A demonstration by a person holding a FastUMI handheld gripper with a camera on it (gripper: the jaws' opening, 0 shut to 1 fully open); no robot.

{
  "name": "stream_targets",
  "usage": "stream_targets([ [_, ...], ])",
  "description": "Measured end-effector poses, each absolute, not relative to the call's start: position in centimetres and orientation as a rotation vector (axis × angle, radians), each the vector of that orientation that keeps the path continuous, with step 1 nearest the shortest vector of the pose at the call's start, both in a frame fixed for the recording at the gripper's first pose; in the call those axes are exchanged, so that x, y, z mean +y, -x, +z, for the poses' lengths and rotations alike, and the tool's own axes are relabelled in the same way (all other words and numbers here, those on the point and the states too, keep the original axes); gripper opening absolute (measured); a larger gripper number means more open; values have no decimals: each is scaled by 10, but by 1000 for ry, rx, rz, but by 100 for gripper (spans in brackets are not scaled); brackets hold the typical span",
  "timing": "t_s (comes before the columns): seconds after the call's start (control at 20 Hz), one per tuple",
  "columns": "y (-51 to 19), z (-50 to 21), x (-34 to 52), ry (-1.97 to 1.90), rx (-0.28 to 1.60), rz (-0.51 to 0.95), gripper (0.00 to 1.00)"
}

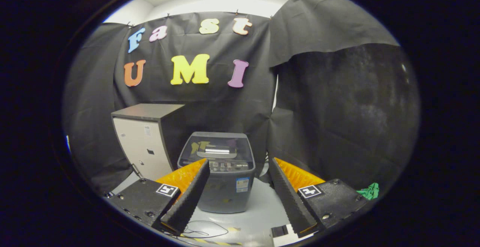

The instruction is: Put the clothes into the washing machine and then close the washing machine lid.

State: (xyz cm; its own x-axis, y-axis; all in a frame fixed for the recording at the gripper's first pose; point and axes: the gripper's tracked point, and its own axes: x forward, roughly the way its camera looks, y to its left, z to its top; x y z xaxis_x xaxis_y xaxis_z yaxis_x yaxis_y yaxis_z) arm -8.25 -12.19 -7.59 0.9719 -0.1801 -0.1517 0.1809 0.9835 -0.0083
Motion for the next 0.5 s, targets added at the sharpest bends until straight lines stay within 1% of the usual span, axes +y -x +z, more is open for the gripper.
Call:
stream_targets([
  [0.2, 93, -68, -127, -42, 138, -183, 100],
  [0.5, 92, -66, -111, -5, 124, -121, 100],
])
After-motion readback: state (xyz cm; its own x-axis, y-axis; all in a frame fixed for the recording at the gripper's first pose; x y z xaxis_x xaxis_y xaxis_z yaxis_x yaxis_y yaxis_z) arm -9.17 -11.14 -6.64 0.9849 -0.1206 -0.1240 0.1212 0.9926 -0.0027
